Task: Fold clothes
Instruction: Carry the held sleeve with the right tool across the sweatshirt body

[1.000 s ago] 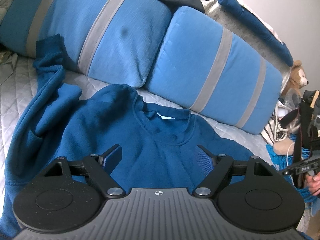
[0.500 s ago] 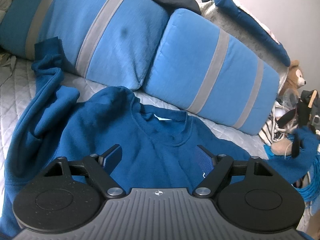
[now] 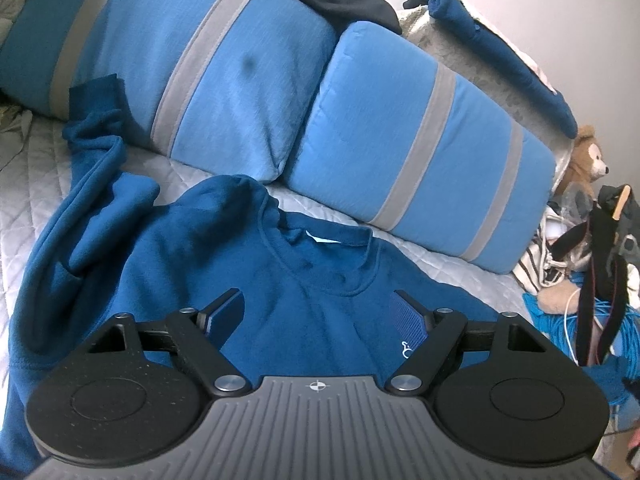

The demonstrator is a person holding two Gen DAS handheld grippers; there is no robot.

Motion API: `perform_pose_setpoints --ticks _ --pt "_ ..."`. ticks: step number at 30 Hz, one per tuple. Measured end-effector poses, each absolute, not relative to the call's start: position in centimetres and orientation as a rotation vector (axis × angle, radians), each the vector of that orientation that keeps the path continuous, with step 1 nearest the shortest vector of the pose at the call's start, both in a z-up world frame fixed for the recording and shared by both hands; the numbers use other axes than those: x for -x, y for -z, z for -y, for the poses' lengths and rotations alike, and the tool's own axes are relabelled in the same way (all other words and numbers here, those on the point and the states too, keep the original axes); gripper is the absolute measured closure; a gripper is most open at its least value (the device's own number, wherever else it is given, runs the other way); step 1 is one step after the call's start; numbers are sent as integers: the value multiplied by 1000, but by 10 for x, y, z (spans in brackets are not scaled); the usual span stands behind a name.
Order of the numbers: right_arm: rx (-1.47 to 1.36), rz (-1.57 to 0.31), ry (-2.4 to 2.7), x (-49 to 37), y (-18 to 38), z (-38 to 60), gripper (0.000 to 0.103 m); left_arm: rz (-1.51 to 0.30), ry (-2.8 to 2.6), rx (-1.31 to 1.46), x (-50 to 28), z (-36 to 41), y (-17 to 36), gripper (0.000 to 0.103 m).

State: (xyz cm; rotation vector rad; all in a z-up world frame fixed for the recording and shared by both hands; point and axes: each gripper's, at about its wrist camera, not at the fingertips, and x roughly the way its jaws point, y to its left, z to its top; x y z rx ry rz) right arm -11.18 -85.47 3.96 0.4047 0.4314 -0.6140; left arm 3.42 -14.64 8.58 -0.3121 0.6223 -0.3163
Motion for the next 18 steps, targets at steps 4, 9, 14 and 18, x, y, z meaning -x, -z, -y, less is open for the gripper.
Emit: perform_pose_setpoints --ticks 4,9,14,18 --pt "-352 -487 597 120 -37 848 56 -624 318 312 -35 147 -86 23" --pt "-272 -479 561 124 -45 861 28 -627 317 313 -35 146 -86 23" --pt "-139 -526 542 109 -50 872 29 -629 315 310 -35 147 -86 23" --pt "24 -564 523 95 -50 864 35 -632 313 309 -36 147 -86 23"
